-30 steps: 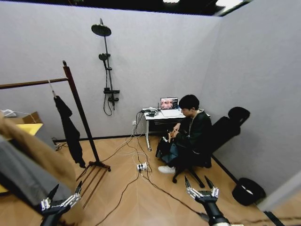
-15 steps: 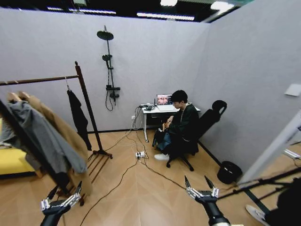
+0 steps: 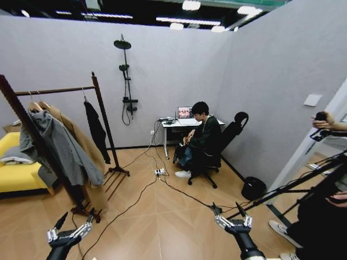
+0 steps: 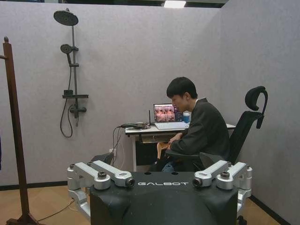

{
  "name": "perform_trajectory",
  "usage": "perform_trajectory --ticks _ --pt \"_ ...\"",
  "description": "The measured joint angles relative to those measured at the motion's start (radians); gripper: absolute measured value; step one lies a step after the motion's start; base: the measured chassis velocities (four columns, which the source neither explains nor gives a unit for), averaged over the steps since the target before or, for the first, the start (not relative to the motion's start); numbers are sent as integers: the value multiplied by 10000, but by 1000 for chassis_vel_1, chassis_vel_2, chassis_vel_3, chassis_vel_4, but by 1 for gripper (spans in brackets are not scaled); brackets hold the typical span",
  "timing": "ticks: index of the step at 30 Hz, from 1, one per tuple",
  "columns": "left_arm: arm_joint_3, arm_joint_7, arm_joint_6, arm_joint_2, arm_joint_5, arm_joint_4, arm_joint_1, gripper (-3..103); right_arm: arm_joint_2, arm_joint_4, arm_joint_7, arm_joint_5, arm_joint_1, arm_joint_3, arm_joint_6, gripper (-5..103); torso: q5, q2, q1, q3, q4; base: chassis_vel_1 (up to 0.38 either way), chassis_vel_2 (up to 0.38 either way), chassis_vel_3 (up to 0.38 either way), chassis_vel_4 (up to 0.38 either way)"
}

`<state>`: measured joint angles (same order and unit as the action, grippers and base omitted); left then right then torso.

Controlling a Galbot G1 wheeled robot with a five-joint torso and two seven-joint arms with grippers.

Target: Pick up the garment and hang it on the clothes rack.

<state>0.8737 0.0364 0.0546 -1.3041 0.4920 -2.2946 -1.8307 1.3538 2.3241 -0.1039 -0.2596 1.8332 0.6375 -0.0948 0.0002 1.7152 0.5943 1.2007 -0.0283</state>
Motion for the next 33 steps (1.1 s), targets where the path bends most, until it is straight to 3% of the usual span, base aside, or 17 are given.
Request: perform_trajectory --ticks 33 --pt "2 -1 0 0 0 1 -2 100 1 2 0 0 3 -2 0 100 -3 6 -11 -4 1 -45 -52 50 42"
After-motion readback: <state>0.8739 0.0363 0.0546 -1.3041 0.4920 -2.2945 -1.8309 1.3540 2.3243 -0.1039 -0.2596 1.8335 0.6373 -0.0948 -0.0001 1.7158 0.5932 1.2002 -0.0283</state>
